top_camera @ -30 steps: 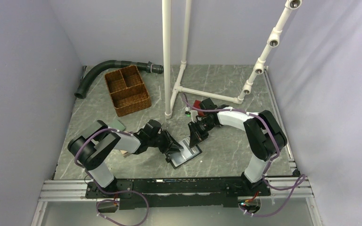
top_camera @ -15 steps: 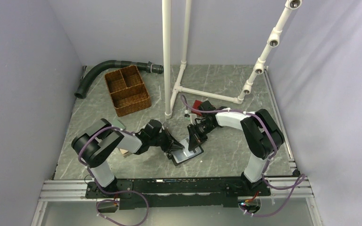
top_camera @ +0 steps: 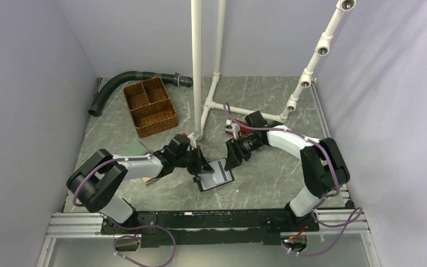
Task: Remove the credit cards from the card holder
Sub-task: Remove the credit card from the card holder.
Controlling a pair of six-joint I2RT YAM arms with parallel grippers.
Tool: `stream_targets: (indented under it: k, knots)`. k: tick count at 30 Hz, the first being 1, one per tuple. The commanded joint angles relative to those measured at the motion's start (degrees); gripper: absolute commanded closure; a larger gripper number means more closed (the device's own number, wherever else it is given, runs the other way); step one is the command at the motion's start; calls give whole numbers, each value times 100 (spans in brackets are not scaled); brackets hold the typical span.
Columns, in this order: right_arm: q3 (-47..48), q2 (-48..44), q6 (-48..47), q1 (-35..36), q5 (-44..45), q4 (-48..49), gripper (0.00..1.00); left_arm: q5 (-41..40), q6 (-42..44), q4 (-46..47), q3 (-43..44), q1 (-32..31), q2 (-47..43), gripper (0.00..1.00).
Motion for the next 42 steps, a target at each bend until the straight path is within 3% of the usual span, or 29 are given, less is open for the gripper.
stream_targets:
  k: [1,12,17,25,31,42]
  knots:
    - [220,-443,-1081,-342,-644,-398,29,-183,1505,-915,250,26,-591,100]
    - [715,-381,-3888,-460,-864,-1345,8,-249,3743,-1748,717,-595,-1122,100]
    - [558,-335,-3946,-402,-911,-823,5,-253,4023,-1492,624,-781,-1333,100]
    - [549,-13,-4063,-100,-1213,-1038,7,-352,4195,-1308,564,-975,-1472,100]
    - [509,176,-3997,126,-1149,-1024,20,-433,4267,-1257,579,-1081,-1475,100]
    - [286,75,-4589,125,-1334,-1339,73,-730,4312,-1285,224,-1106,-1965,100]
